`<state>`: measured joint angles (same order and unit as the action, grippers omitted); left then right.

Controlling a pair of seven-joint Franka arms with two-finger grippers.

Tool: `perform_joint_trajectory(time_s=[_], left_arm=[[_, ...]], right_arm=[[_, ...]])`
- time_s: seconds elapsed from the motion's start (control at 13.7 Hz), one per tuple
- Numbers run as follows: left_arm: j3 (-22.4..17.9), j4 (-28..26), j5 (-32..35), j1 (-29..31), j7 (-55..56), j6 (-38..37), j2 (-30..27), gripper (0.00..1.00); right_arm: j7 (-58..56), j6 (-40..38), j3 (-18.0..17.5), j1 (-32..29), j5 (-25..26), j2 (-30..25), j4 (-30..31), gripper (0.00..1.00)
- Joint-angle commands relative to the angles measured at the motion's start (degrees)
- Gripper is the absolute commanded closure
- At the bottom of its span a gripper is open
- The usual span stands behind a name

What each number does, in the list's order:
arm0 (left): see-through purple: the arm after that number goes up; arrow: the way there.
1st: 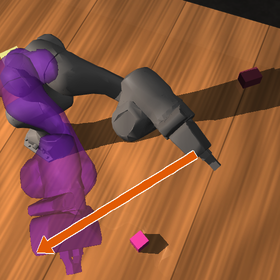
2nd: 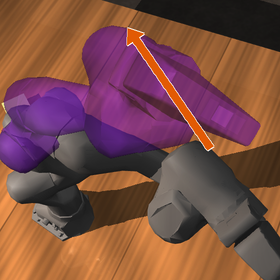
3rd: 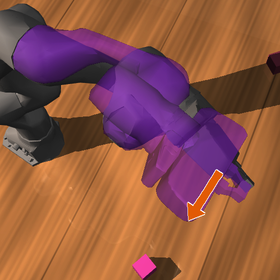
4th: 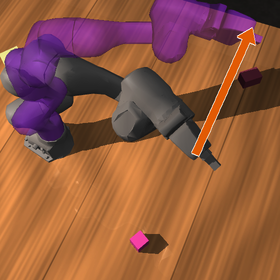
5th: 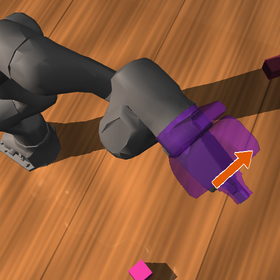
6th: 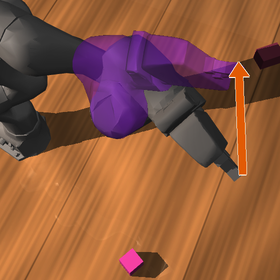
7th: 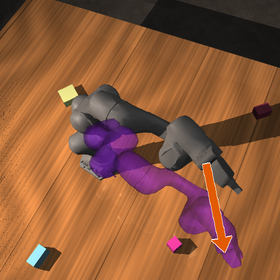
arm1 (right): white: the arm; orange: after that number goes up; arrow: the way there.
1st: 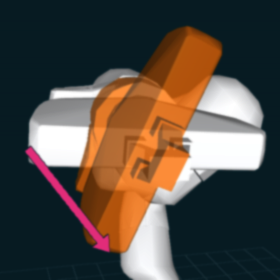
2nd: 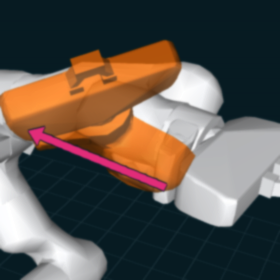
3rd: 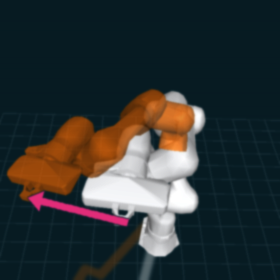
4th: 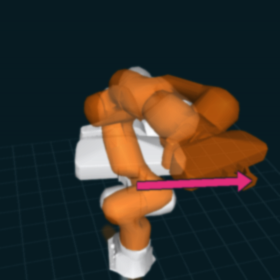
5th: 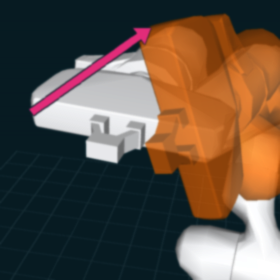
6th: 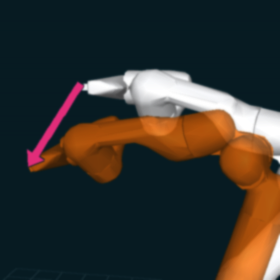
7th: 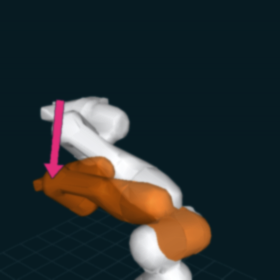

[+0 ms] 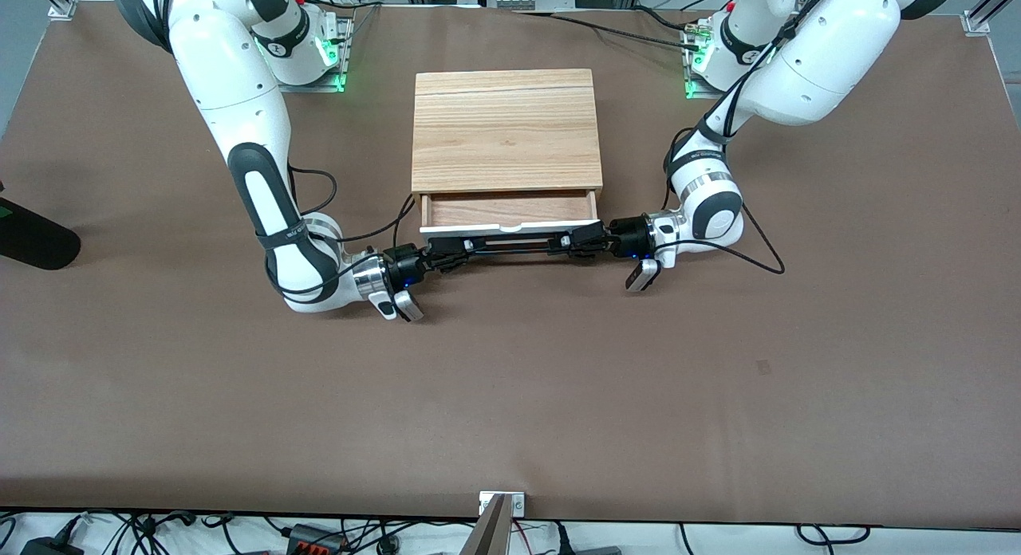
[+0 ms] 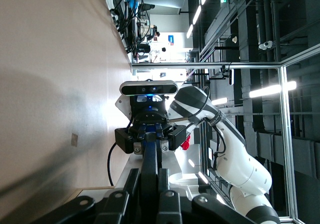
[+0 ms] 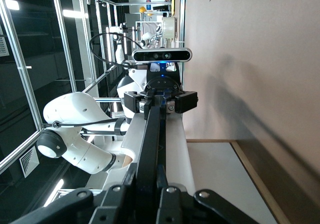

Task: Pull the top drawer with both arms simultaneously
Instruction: 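Pull the black handle outward with both grippers, sliding the drawer open, then open both grippers and release the drawer handle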

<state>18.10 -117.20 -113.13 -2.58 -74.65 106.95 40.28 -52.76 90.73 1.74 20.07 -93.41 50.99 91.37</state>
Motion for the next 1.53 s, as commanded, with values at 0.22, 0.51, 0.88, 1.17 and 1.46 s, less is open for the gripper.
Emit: perform_joint_trajectory(time_s=[0.22,0.51,0.88,1.17,1.46], left_arm=[[-0.35,6.11,-3.67,0.2,-2.87,4.59,6.12,0.81],[-0.26,6.19,-3.59,0.64,-3.31,6.94,5.95,0.81],[-0.26,6.72,-3.67,0.91,-3.4,7.4,5.95,0.8],[-0.26,6.64,-3.67,0.91,-2.79,7.4,6.04,0.45],[-0.26,6.72,-3.58,1.0,-1.56,7.31,5.86,0.39]], right_arm=[[0.21,2.78,-0.25,-0.29,-1.16,3.76,-5.76,1.0],[0.21,2.87,-0.25,-0.29,-1.25,3.67,-5.77,1.0],[-0.06,2.87,-0.25,-0.29,-1.25,3.76,-5.68,1.0],[2.84,3.31,-0.25,-0.21,-1.69,3.59,-5.77,0.0],[3.36,3.31,-0.25,-0.21,-1.51,3.32,-5.85,0.0]])
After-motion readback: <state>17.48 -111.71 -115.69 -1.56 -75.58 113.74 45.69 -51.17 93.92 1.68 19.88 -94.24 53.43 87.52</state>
